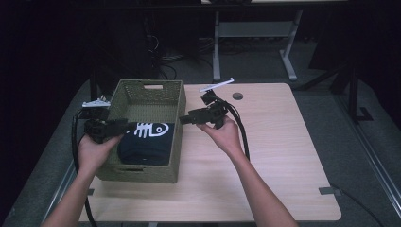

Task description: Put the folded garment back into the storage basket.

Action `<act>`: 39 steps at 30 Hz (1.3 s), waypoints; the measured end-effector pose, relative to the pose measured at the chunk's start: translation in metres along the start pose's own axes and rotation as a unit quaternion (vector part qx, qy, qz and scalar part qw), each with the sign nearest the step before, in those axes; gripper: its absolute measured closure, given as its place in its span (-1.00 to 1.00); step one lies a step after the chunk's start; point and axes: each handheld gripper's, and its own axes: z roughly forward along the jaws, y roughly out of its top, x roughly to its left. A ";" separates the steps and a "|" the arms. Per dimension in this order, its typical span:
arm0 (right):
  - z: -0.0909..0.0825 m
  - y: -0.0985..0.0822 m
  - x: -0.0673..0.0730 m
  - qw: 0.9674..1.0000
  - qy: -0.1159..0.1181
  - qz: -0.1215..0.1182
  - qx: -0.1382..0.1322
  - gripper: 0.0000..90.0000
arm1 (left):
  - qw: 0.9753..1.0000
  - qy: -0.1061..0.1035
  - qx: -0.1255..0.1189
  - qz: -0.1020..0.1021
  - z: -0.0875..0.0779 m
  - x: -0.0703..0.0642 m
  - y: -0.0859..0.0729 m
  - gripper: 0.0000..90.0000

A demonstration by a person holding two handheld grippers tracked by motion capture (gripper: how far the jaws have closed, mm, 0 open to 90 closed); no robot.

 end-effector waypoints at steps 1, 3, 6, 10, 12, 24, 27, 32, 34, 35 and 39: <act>-0.002 0.000 -0.001 1.000 -0.001 0.000 0.001 -0.08 | 1.000 -0.001 -0.001 0.000 0.001 -0.001 0.001 0.02; -0.008 -0.002 -0.003 1.000 -0.002 -0.002 -0.002 -0.08 | 1.000 -0.001 -0.004 -0.003 0.003 -0.003 0.001 0.00; -0.014 -0.005 -0.007 1.000 -0.003 -0.002 -0.002 -0.09 | 1.000 -0.002 -0.002 -0.002 0.006 -0.007 0.000 -0.05; -0.024 -0.009 -0.011 1.000 -0.009 -0.004 -0.005 -0.13 | 1.000 -0.008 -0.007 0.002 0.010 -0.017 0.002 -0.13; -0.030 -0.012 -0.014 1.000 -0.010 -0.003 -0.007 -0.15 | 1.000 -0.011 -0.010 0.007 0.010 -0.023 0.004 -0.15; -0.062 -0.030 -0.026 1.000 -0.024 -0.003 -0.017 -0.23 | 0.999 -0.036 -0.032 0.024 0.018 -0.053 0.012 -0.34; -0.068 -0.035 -0.028 1.000 -0.023 0.003 -0.019 -0.24 | 0.998 -0.049 -0.036 0.024 0.021 -0.060 0.013 -0.34; -0.081 -0.042 -0.026 0.999 -0.026 -0.005 -0.028 -0.25 | 0.997 -0.064 -0.040 0.029 0.026 -0.072 0.015 -0.35; -0.086 -0.045 -0.027 0.999 -0.036 -0.005 -0.025 -0.25 | 0.996 -0.067 -0.039 0.033 0.029 -0.077 0.014 -0.36; -0.089 -0.047 -0.028 0.999 -0.035 -0.005 -0.027 -0.25 | 0.996 -0.069 -0.038 0.035 0.031 -0.080 0.014 -0.37; -0.099 -0.054 -0.033 0.999 -0.042 0.002 -0.028 -0.25 | 0.996 -0.077 -0.033 0.042 0.036 -0.090 0.015 -0.39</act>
